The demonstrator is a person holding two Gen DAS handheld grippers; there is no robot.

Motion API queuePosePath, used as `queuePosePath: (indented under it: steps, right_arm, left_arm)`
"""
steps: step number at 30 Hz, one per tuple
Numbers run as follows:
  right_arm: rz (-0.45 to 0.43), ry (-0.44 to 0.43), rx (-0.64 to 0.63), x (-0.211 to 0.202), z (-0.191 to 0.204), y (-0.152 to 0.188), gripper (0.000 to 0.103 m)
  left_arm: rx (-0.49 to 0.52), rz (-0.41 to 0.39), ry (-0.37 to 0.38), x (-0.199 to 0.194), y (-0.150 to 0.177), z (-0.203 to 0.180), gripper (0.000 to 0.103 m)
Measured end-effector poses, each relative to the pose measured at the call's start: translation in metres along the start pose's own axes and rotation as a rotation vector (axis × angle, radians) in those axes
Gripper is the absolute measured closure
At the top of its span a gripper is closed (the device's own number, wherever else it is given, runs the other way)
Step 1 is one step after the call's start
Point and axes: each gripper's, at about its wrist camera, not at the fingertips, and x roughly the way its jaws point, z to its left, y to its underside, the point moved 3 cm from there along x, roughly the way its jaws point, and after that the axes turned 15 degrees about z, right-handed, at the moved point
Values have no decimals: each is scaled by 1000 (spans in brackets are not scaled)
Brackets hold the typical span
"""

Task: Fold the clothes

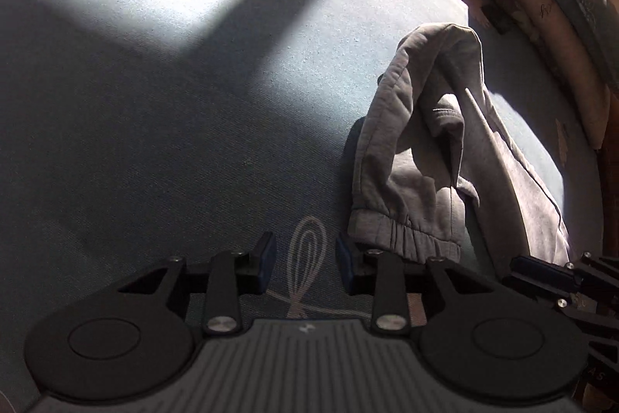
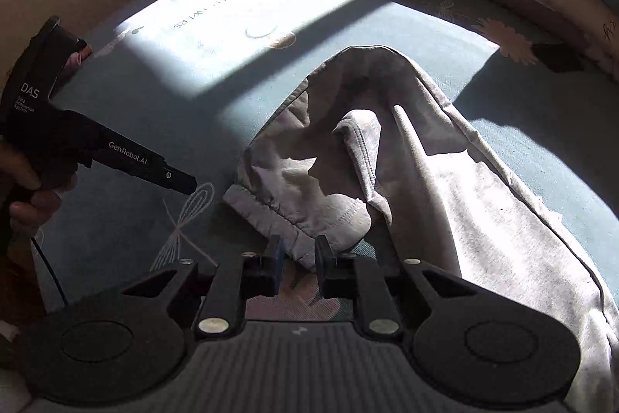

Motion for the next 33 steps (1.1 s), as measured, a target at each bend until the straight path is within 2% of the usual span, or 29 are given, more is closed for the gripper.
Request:
queuePosePath:
  steps: [3, 8, 12, 17, 21, 25, 30, 33]
  right_arm:
    - [14, 24, -71, 24, 26, -20, 78]
    - [47, 83, -168, 60, 51, -38, 72]
    - [79, 139, -238, 88, 65, -43, 72]
    - [79, 229, -345, 110, 81, -40, 60]
    - [64, 294, -368, 115, 79, -40, 61]
    - [50, 258, -279, 105, 66, -47, 73]
    - [-12, 91, -68, 72, 40, -53, 73]
    - [-50, -29, 54, 57, 23, -53, 73]
  left_arm:
    - [-46, -5, 47, -1, -5, 17, 66]
    - [-67, 9, 111, 1, -17, 34, 65]
    - [-62, 21, 158, 3, -25, 39, 64]
    - [-30, 32, 188, 4, -34, 39, 63]
    - [-13, 40, 220, 5, -40, 37, 62]
    - [-16, 43, 294, 7, -43, 35, 60]
    - [-91, 45, 513, 21, -41, 25, 54]
    - [-126, 30, 644, 31, -39, 13, 47]
